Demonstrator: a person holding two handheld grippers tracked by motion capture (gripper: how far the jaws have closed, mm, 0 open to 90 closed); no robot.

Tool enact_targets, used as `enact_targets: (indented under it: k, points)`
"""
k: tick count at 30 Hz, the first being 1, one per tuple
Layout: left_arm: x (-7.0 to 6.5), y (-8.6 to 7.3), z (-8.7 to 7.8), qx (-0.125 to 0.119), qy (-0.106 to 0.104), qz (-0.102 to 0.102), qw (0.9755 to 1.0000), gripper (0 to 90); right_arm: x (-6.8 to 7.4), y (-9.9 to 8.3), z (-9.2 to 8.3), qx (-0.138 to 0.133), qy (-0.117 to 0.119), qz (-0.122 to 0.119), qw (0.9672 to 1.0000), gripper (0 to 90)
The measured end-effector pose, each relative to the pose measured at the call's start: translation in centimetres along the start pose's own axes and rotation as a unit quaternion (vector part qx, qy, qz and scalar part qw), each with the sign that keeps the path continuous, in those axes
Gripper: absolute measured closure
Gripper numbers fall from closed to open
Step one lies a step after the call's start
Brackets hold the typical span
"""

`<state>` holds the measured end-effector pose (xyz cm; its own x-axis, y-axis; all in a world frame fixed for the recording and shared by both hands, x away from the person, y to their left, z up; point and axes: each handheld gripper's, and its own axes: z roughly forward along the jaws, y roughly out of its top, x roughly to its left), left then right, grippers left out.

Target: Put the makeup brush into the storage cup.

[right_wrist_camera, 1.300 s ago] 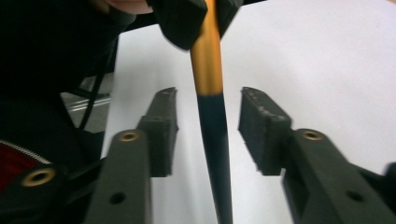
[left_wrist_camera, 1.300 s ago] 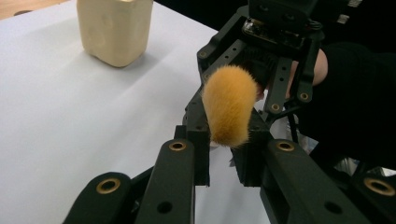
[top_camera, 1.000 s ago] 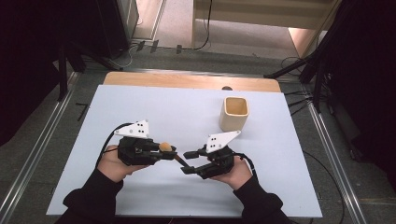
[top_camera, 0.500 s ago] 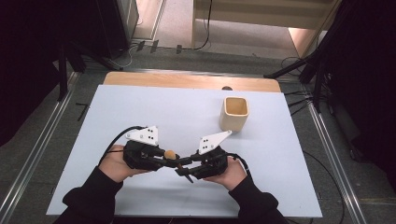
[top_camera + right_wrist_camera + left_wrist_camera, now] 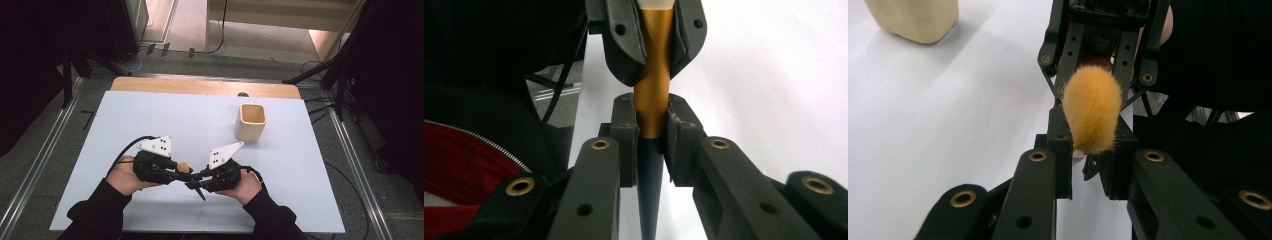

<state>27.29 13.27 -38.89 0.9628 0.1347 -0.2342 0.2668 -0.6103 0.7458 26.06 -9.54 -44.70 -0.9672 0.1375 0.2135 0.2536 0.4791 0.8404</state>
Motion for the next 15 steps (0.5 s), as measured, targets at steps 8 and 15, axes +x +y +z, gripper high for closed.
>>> enact_targets:
  k: [8,15]
  points:
    - [0.19,-0.17,-0.03,-0.013,0.003,0.001,0.9999,56.0,0.04,0.09,-0.24,-0.001,-0.008,-0.005,1.0,79.1]
    - [0.52,-0.53,-0.34,-0.029,0.009,-0.001,0.9995,42.8,-0.22,-0.04,-0.98,-0.008,-0.019,0.006,0.9998,79.1]
